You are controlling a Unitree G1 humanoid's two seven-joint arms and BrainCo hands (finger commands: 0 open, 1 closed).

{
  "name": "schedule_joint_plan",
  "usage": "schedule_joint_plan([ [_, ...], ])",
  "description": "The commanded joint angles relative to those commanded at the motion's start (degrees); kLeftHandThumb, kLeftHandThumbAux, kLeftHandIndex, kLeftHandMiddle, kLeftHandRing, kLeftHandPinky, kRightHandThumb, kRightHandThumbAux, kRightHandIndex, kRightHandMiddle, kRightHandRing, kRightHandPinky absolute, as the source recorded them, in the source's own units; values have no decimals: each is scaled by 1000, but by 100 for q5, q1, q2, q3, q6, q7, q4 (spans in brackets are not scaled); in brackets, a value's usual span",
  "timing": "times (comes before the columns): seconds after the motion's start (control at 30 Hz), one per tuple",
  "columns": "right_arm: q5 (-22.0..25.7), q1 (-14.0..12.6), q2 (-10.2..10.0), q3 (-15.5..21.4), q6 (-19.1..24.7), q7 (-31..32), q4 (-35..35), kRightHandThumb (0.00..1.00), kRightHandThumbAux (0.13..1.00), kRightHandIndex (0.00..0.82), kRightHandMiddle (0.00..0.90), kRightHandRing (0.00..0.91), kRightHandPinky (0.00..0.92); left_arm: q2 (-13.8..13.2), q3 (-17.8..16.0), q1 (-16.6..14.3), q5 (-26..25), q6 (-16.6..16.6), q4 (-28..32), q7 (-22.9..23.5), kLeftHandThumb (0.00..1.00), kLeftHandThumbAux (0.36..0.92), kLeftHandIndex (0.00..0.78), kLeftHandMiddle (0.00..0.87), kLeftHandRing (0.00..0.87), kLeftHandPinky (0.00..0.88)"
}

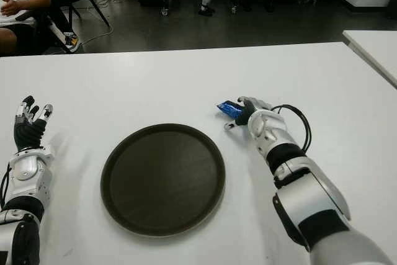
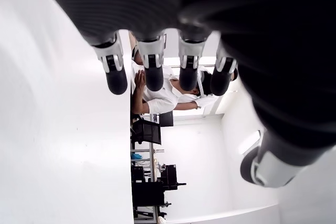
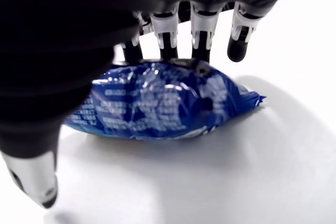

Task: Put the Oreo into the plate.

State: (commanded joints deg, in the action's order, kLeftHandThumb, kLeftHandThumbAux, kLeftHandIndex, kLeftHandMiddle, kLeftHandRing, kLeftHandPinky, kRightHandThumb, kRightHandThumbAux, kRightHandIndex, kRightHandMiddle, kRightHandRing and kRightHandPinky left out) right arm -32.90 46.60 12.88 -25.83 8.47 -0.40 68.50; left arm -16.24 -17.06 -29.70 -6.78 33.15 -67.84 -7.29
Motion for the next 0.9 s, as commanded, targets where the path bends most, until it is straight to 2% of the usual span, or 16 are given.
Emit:
schedule_joint_plan([
  [0.27, -17, -21, -11, -5, -104, -265, 61, 0, 677, 123, 169, 163, 137, -25, -13, -18, -12, -57, -35, 29, 0, 634, 0, 0, 0, 0],
  [0.53, 167, -65, -63, 224, -188, -620, 126, 0, 705, 203, 239, 239, 209, -13, -20, -9, -15, 11, -36, 37, 0, 626, 0, 0, 0, 0],
  [0.63, 243, -96, -78, 324, -258, -806, 132, 0, 731, 247, 267, 270, 255, -3, -34, -9, -35, 31, -28, 53, 0, 625, 0, 0, 0, 0],
  [0.77, 326, -125, -95, 413, -335, -986, 135, 52, 770, 348, 338, 357, 360, 14, -48, -10, -58, 31, -8, 67, 0, 622, 0, 0, 0, 0],
  [0.8, 348, -134, -98, 443, -361, -1021, 130, 278, 756, 375, 386, 402, 399, 15, -51, -10, -61, 23, -7, 68, 0, 623, 0, 0, 0, 0],
  [0.83, 384, -145, -101, 489, -393, -1052, 122, 422, 748, 391, 417, 431, 426, 11, -49, -11, -55, 8, -9, 63, 0, 623, 0, 0, 0, 0],
  [0.9, 437, -158, -109, 552, -438, -1091, 118, 551, 739, 407, 461, 465, 455, 3, -42, -13, -41, -12, -14, 52, 0, 623, 0, 0, 0, 0],
])
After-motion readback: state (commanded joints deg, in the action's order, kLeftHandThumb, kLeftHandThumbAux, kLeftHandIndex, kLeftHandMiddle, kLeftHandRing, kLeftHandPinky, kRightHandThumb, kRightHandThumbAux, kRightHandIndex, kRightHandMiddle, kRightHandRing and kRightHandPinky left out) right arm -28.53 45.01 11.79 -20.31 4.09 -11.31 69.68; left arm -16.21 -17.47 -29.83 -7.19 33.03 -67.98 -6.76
